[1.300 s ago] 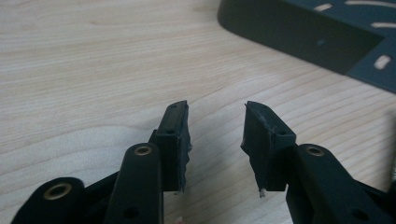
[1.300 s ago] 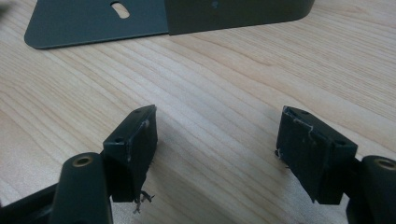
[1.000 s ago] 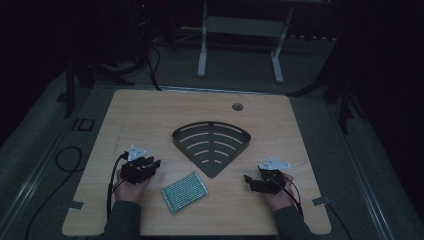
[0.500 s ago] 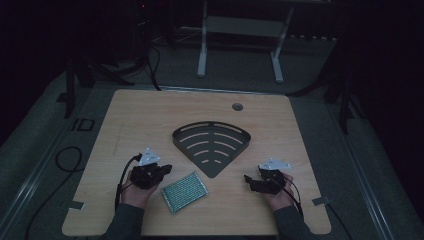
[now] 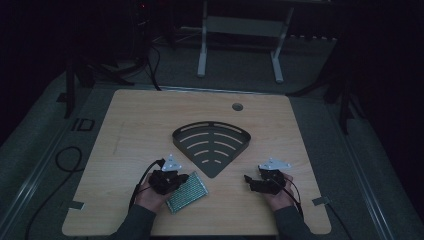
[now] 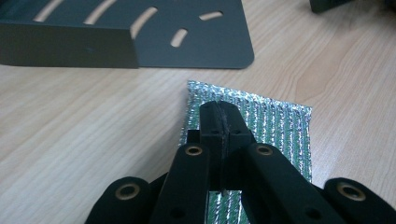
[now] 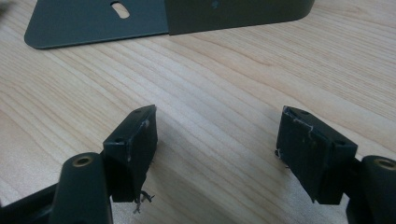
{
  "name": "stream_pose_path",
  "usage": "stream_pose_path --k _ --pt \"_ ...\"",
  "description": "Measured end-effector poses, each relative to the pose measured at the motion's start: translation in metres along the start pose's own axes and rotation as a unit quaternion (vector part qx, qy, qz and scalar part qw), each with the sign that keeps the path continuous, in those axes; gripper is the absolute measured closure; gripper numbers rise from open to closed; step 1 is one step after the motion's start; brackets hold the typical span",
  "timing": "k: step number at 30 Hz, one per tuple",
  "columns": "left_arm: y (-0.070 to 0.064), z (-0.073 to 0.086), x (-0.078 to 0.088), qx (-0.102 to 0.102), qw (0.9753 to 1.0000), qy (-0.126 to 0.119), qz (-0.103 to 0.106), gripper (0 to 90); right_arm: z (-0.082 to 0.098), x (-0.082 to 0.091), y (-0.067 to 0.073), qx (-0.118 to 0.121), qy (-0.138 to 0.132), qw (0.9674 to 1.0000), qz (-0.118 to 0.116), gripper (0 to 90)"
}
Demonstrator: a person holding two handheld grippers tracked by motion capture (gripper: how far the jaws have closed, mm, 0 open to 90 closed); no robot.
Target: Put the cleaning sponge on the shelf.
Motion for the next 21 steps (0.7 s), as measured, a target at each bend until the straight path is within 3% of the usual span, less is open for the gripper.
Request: stream_pose_path --k 6,21 --pt "-0.0011 0.0028 -0.0107 -0.003 0.9998 0.021 -0.001 90.0 0.0000 0.0000 0.0000 0.000 0.000 1.0000 0.000 28.2" --pt "0.0073 0.0040 -0.0074 0.012 0.9997 0.020 -0.008 89.8 0.0001 0.0001 0.0001 0.000 0.000 1.0000 0.000 28.3"
Point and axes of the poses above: each handheld gripper's, and its own axes: x roughly backward along the jaws, z roughly out of its underside, y roughly to its left, the point moved 2 cm from there along -x, roughly forward along the jaws, and after that the axes turned 9 degrees about x, right-handed, at the moved point
